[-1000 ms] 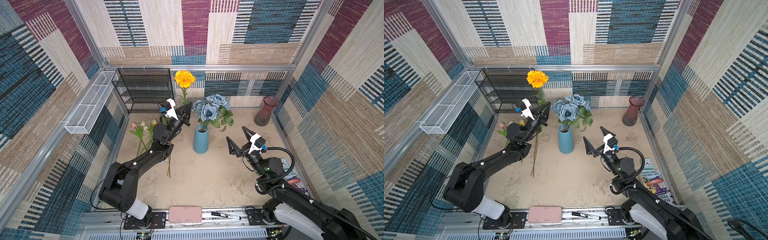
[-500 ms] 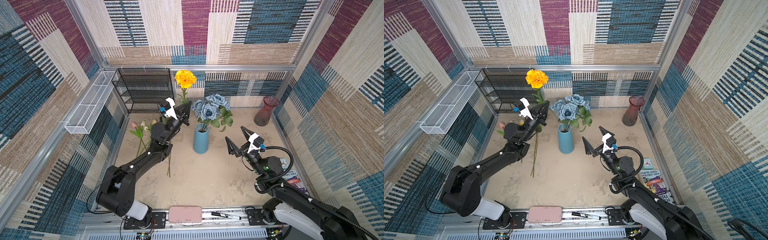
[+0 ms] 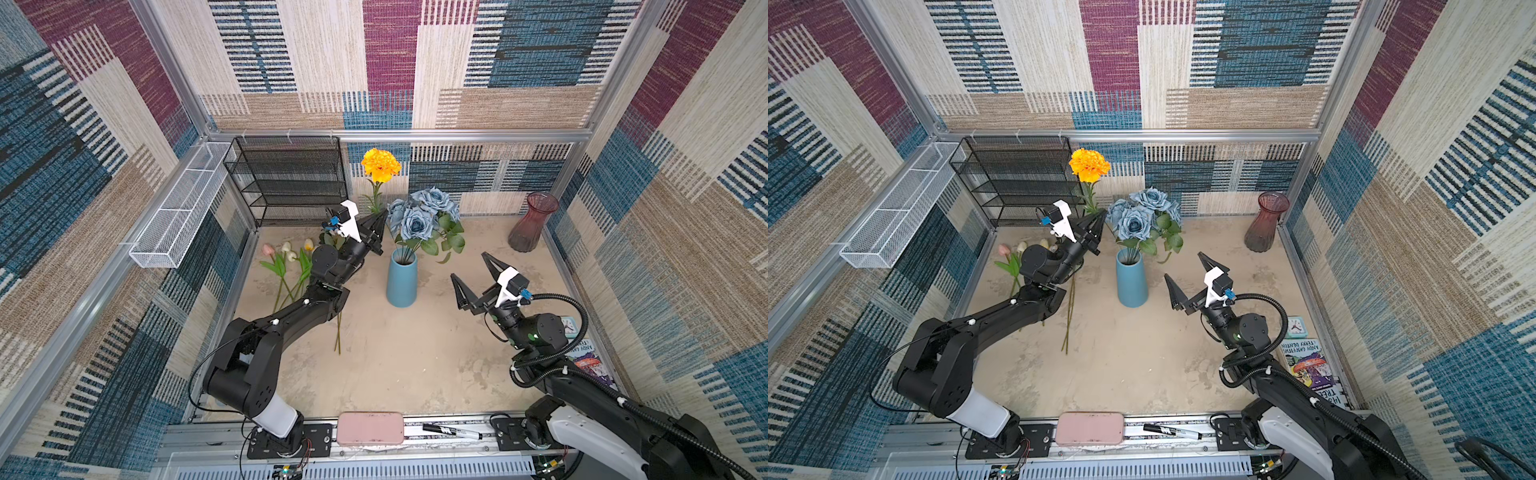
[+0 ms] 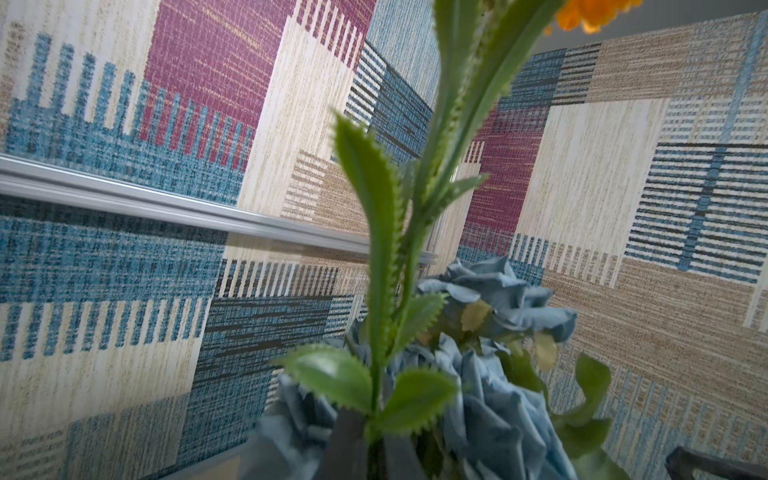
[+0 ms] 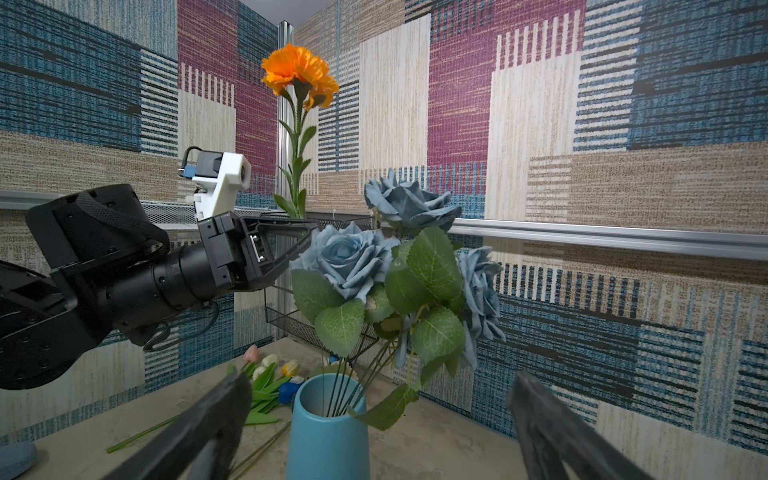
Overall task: Arrange the flowers into the vase
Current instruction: 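Lower the orange carnation stem into the vase and open the left gripper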
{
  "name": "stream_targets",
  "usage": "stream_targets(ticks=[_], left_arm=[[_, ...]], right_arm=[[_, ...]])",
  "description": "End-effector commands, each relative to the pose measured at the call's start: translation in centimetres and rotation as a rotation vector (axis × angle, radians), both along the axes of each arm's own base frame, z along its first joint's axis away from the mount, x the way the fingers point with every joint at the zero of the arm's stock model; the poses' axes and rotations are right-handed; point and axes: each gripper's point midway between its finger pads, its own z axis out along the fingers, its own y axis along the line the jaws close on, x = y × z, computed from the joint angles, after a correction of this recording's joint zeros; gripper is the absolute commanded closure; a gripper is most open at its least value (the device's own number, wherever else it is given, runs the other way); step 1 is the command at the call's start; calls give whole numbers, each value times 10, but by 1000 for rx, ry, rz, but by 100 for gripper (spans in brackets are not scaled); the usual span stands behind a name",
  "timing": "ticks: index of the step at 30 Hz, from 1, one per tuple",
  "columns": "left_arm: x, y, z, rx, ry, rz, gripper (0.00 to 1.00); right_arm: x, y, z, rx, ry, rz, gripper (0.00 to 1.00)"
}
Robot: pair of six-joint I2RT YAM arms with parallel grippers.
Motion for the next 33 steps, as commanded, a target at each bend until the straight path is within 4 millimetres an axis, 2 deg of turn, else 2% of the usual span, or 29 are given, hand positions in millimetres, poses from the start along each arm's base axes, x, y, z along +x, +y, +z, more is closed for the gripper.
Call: stream_targets(ticks=[1, 5, 13, 21, 27, 31, 33], left_arm=[[-8, 4, 0, -13, -22, 1, 100], [-12, 7, -15, -21, 10, 0, 100], [-13, -2, -29, -6, 35, -54, 99], [-16, -12, -48, 12, 87, -113, 90], [-23, -9, -60, 36, 128, -109, 73], [-31, -4, -56, 75, 136, -98, 62], [-37, 0, -53, 99, 141, -81, 50]], right_arm=[[-4, 0, 7, 14, -28, 12, 0], [-4, 1, 7, 13, -27, 20, 0], [-2, 3, 6, 17, -18, 27, 0], [-1, 4, 6, 17, -15, 27, 0], [-1, 4, 8, 16, -19, 28, 0], [0, 4, 7, 15, -18, 26, 0], [0, 5, 7, 13, -17, 28, 0]])
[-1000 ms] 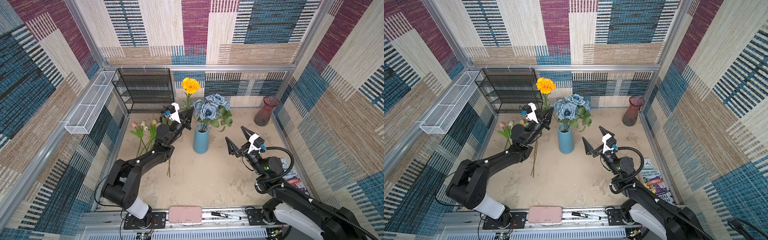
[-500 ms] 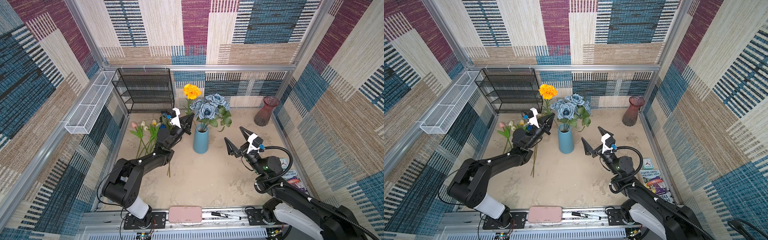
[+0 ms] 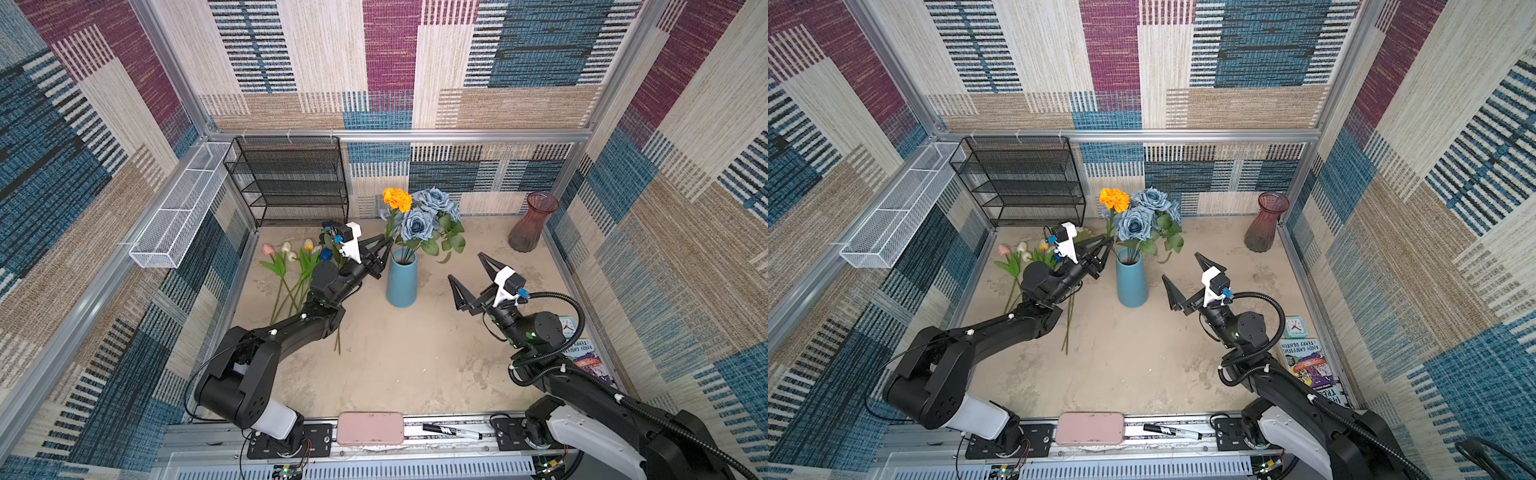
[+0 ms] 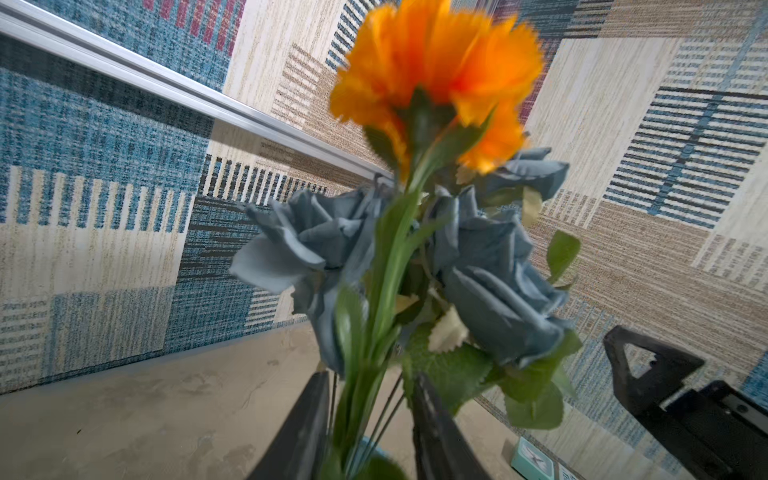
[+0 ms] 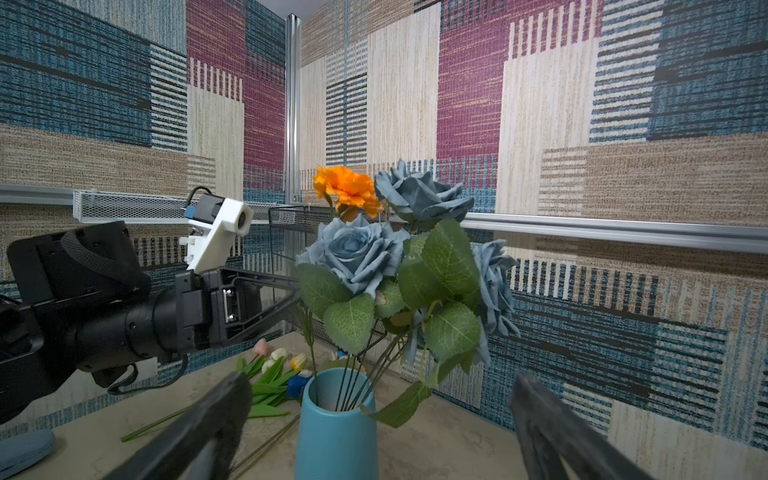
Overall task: Arrange the flowers into the vase
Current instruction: 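Lower the orange carnation stem into the vase and open the left gripper, then move the left gripper down to the sunflower stem on the table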
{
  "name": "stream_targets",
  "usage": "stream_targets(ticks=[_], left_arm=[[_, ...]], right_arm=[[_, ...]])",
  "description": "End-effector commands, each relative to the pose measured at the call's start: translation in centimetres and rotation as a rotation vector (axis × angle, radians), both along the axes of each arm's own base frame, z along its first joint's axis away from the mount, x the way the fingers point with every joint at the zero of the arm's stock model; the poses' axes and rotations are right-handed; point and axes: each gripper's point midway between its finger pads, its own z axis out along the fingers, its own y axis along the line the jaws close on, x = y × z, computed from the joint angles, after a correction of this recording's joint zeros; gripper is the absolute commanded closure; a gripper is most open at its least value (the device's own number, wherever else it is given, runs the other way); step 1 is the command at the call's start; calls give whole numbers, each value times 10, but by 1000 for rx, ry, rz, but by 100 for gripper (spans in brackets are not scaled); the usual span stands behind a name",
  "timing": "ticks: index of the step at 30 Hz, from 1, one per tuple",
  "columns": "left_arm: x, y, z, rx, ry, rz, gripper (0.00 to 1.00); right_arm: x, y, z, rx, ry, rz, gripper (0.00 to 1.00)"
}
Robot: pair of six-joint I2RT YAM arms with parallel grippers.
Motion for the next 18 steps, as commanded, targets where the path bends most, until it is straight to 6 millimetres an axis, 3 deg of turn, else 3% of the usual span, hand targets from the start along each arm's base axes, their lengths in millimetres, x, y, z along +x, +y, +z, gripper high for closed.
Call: stream_targets(ticks=[1, 4, 10, 14, 18], left_arm=[[-9, 5, 0, 62, -8, 17, 41], [-20, 13, 2, 120, -12, 40, 23], [-31, 52, -11, 233, 39, 199, 17], [-15, 102, -52, 294, 267, 404, 18], [-3, 130, -107, 393, 545, 483, 24]], right_arm=[[-2, -1, 13, 25, -35, 3, 0], [-3, -2, 14, 24, -38, -1, 0], [-7, -4, 14, 28, -41, 3, 0], [-10, -3, 9, 36, -27, 23, 0], [-11, -1, -6, 35, 17, 48, 0]])
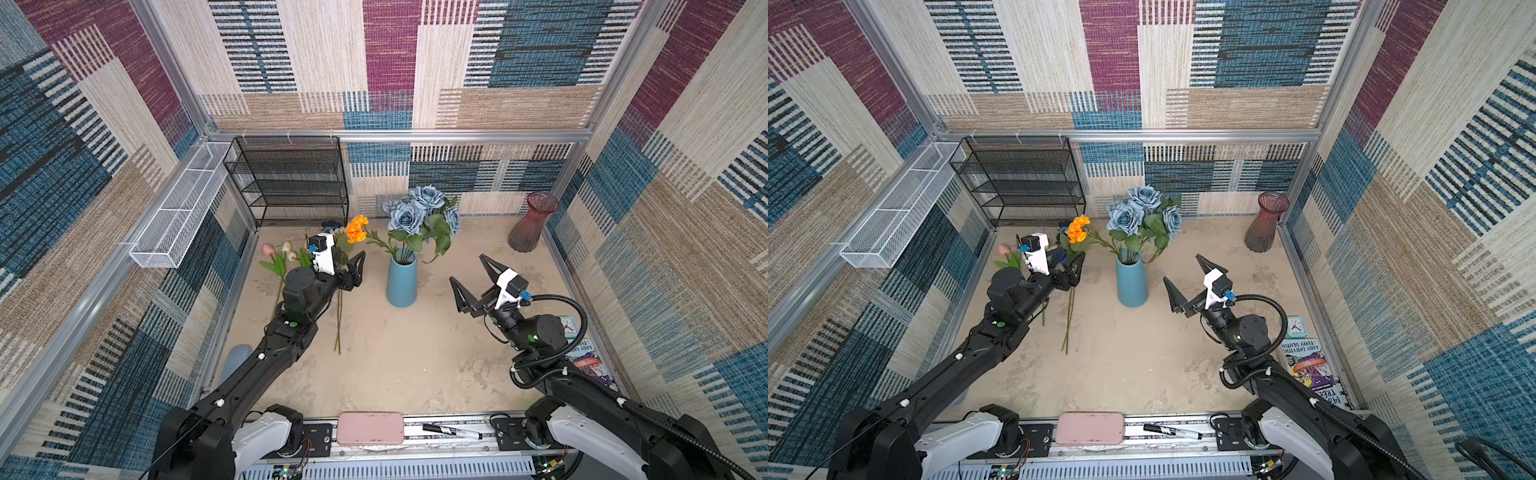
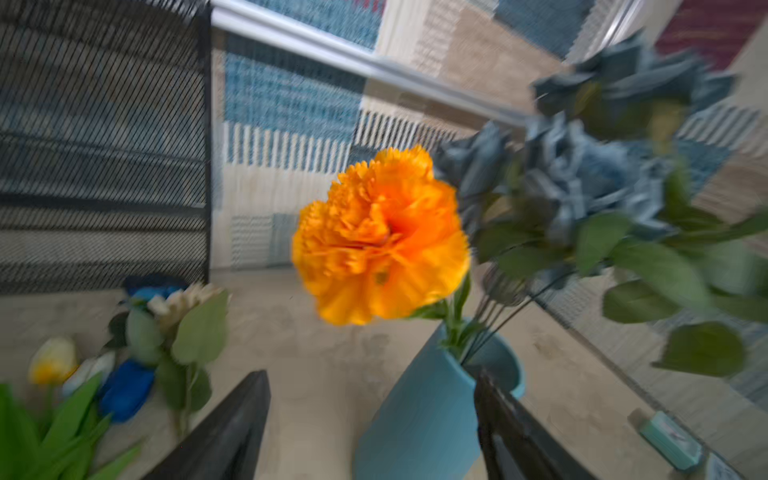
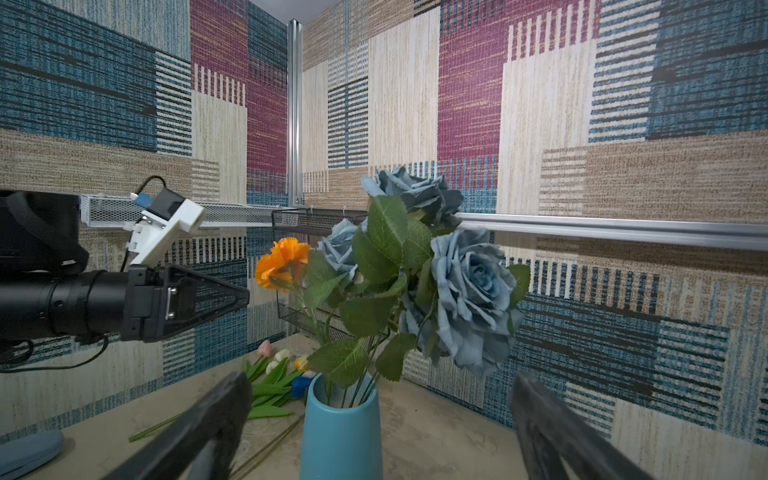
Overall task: Arrange the flowers into the vase
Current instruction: 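Move the left gripper down to the sunflower stem on the table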
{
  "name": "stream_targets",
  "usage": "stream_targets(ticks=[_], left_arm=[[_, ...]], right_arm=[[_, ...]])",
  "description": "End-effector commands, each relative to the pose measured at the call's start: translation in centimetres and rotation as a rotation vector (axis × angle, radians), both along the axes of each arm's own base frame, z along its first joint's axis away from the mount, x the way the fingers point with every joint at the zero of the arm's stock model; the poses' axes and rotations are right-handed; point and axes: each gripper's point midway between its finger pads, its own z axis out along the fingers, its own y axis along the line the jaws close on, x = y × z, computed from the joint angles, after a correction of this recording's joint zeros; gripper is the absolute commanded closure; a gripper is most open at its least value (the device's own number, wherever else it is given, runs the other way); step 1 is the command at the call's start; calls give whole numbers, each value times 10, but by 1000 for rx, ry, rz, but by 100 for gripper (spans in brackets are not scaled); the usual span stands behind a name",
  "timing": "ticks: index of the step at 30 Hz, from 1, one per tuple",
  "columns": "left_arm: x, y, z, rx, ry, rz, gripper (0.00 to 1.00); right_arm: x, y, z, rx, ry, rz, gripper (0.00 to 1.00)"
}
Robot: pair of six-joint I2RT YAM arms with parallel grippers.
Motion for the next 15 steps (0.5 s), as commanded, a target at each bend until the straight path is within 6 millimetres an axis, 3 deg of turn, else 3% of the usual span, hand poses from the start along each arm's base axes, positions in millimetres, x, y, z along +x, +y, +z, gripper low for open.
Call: stream_targets(ticks=[1, 5, 8, 12, 15], left_arm=[[2, 28, -74, 94, 331, 125, 29], [8, 22, -107, 147, 450, 88, 34], [16, 26, -131, 179, 539, 107, 48], [26, 32, -166, 267, 690, 128, 51], [33, 35, -188, 351, 818, 125, 60]], right_arm=[[-5, 1, -6, 23, 17, 34, 0], [-6, -1, -20, 22, 53, 32, 0], [-6, -1, -25, 17, 62, 30, 0], [-9, -1, -27, 8, 55, 30, 0], [-10, -4, -34, 10, 62, 21, 0]])
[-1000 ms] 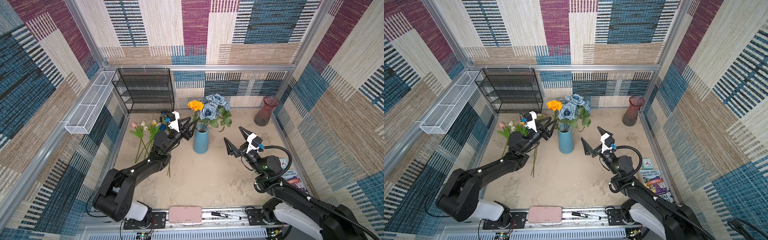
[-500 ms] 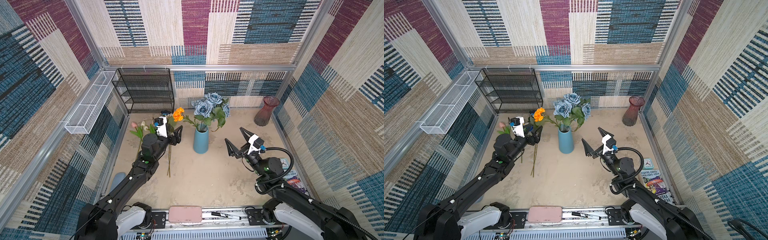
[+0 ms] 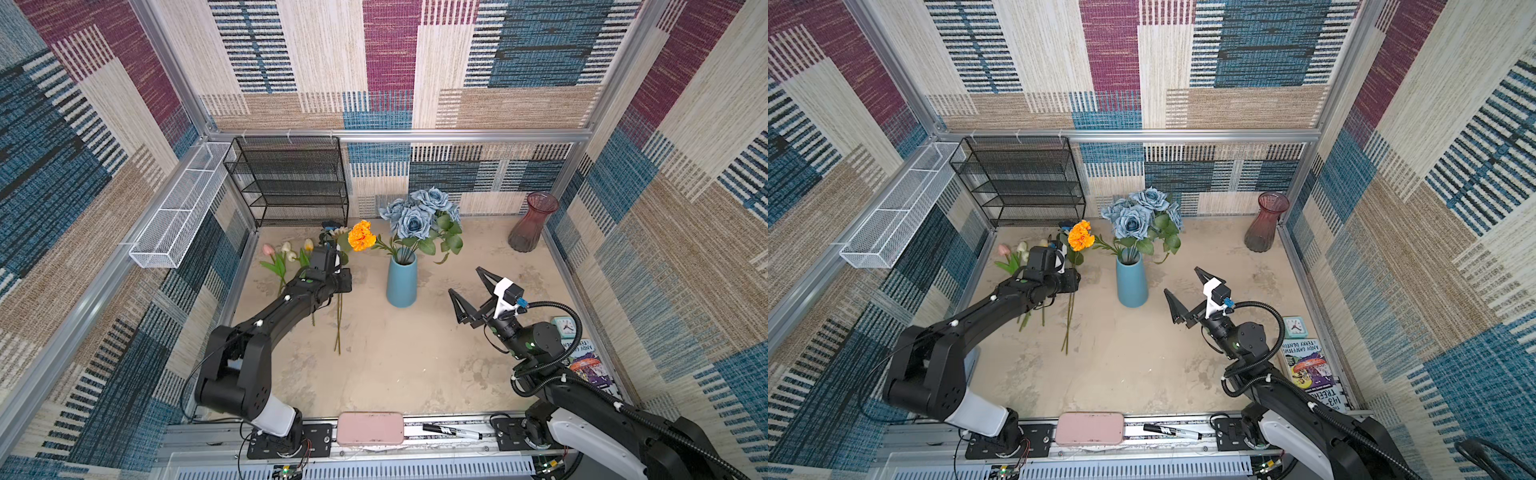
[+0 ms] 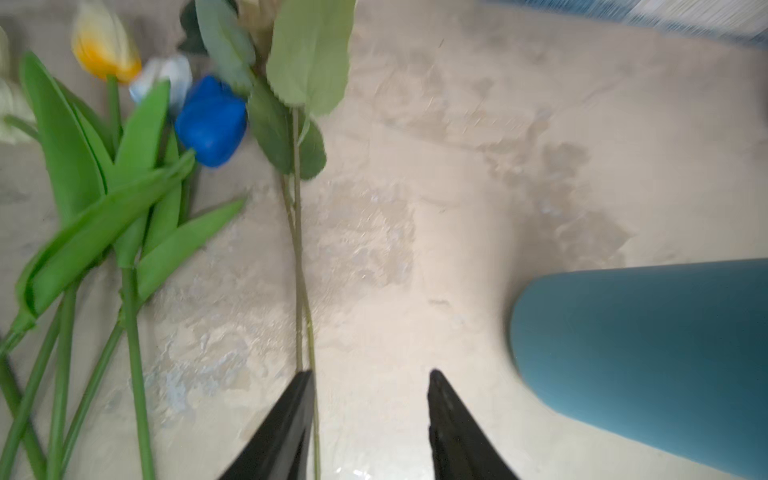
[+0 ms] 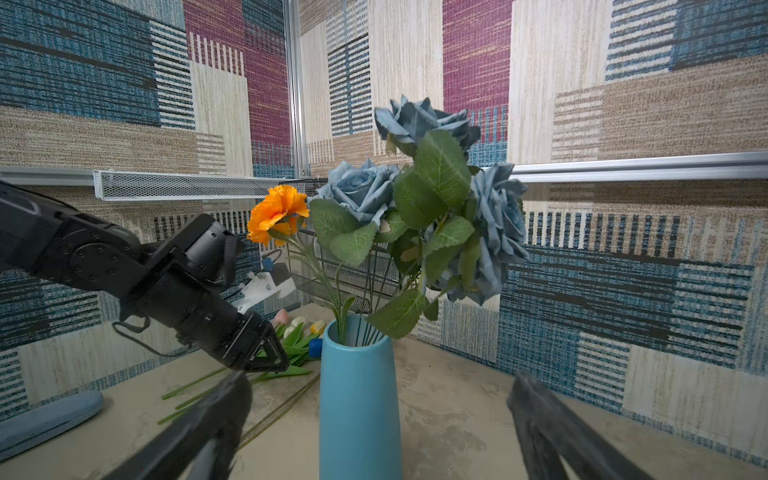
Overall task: Arrange the flowers into the vase
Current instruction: 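Move the left gripper down to the sunflower stem on the table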
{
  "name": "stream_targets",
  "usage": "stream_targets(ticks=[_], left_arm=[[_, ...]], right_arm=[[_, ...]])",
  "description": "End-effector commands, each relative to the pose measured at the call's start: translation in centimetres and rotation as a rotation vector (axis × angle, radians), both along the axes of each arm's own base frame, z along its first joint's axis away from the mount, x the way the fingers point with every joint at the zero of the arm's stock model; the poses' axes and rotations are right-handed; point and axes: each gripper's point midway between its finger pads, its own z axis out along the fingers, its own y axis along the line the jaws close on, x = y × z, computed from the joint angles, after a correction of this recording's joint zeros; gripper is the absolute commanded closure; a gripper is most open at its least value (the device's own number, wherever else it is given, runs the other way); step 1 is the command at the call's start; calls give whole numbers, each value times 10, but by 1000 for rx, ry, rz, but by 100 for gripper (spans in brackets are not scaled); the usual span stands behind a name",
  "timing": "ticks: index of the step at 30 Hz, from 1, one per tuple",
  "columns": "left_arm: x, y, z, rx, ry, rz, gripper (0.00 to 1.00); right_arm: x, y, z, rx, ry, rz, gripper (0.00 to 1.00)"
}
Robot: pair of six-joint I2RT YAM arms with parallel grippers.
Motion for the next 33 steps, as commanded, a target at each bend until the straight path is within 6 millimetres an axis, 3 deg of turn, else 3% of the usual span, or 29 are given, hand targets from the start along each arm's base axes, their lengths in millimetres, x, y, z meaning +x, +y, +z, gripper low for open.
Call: stream_targets(ticks=[1, 10, 17, 21, 23, 28, 33], left_arm=[[-10, 11, -31, 109, 183, -8, 61], [12, 29, -65, 152, 296, 47, 66], [21, 27, -83, 120, 369, 28, 66], [21, 26, -90, 121, 408, 24, 79], [22, 25, -92, 120, 416, 22, 86], [22, 26, -89, 123, 409, 23, 93], [17, 24, -72, 112, 384, 22, 98]], right_arm=[[-5, -3, 1, 23, -15, 0, 0], [-15, -7, -17, 31, -4, 16, 0], [-21, -10, -20, 39, -22, 14, 1], [-26, -16, -16, 54, -40, -4, 0], [-27, -20, -14, 61, -51, -19, 0], [-29, -26, -14, 69, -59, -47, 0], [-30, -28, -14, 71, -63, -56, 0]])
